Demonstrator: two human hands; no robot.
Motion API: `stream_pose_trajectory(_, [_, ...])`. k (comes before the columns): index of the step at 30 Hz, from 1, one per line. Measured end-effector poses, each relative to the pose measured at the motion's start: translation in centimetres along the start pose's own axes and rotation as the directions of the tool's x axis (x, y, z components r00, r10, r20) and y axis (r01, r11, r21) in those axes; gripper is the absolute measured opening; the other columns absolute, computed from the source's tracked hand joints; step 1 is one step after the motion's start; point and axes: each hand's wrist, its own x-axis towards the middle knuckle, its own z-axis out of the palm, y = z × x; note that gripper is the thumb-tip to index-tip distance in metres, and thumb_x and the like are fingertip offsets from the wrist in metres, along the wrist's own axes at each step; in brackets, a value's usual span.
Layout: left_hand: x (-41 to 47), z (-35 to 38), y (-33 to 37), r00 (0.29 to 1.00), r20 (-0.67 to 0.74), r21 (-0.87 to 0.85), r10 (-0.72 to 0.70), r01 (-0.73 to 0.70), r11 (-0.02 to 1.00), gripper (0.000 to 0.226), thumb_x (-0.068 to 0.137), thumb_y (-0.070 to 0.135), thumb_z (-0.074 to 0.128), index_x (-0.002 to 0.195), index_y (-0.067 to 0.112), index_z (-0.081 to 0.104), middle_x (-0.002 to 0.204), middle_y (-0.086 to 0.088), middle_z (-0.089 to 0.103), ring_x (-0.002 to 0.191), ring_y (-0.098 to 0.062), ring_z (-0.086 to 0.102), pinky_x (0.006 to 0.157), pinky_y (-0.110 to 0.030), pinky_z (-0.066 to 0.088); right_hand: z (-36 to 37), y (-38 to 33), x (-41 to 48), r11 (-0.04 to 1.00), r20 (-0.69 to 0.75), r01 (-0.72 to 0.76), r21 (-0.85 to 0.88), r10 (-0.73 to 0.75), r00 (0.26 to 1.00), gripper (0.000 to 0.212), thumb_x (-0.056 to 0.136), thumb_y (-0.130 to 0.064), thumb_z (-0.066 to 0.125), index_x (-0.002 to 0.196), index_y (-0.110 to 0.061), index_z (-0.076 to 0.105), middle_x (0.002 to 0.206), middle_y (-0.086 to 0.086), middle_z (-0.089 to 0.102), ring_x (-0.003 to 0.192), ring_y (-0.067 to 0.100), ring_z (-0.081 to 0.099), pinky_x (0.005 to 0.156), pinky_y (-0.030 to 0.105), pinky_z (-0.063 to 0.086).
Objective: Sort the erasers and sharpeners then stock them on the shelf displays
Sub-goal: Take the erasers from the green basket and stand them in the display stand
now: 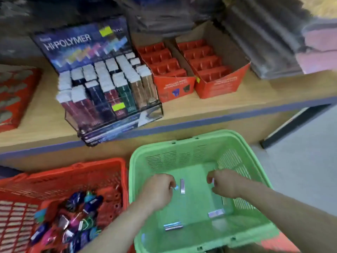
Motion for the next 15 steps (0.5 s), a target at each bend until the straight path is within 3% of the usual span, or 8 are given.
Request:
stream_pose_trajectory(3, [3.3, 5.3, -0.5, 0.991, 0.128, 0.161, -0.029, 0.008, 0.987, 0.042, 0.083, 0.0, 0.049, 0.115, 0.021, 0.065, 0.12, -0.004, 0.064, 0.113, -0.025, 0.057, 0.09, -0.03, 0.048, 4.8, 2.3, 3.1, 0.984, -0.006, -0.111, 0.142, 0.113, 0.994, 0.042, 0.089, -0.02, 0.058, 0.13, -0.016, 0.051, 0.12, 0.01, 0.065, 0.11, 0.024, 0.06, 0.086, 0.027, 0.046])
stream_pose_trajectory(7, [7.9, 10.2, -1.4, 0.985, 0.174, 0.361, -0.003, -0.061, 0.931, 0.049, 0.081, -0.008, 0.048, 0.123, 0.014, 0.055, 0.122, -0.007, 0.054, 0.115, -0.027, 0.05, 0.087, -0.038, 0.05, 8.8, 5.2, 6.7, 0.963, -0.074, -0.232, 0.136, 0.243, 0.967, 0.044, 0.09, -0.017, 0.055, 0.132, -0.008, 0.045, 0.121, 0.017, 0.06, 0.112, 0.03, 0.059, 0.087, 0.031, 0.047])
stream_pose_trajectory(12, [10.2, 13.5, -2.9, 0.976, 0.205, 0.485, -0.068, -0.041, 0.873, 0.051, 0.075, -0.007, 0.057, 0.123, 0.011, 0.05, 0.122, -0.009, 0.05, 0.115, -0.027, 0.048, 0.09, -0.037, 0.047, 10.9, 6.1, 11.0, 0.909, -0.165, -0.381, 0.17, 0.407, 0.898, 0.032, 0.1, -0.009, 0.033, 0.131, -0.006, 0.041, 0.112, 0.016, 0.067, 0.104, 0.031, 0.065, 0.08, 0.036, 0.05])
stream_pose_trajectory(15, [10.8, 14.2, -3.6, 0.977, 0.177, 0.466, -0.118, 0.022, 0.885, 0.033, 0.083, 0.001, 0.056, 0.115, 0.01, 0.055, 0.116, -0.009, 0.058, 0.11, -0.026, 0.051, 0.086, -0.034, 0.045, 11.2, 5.7, 13.2, 0.878, -0.224, -0.439, 0.191, 0.474, 0.852, 0.033, 0.103, -0.011, 0.028, 0.134, -0.005, 0.039, 0.112, 0.013, 0.066, 0.1, 0.029, 0.067, 0.069, 0.031, 0.045])
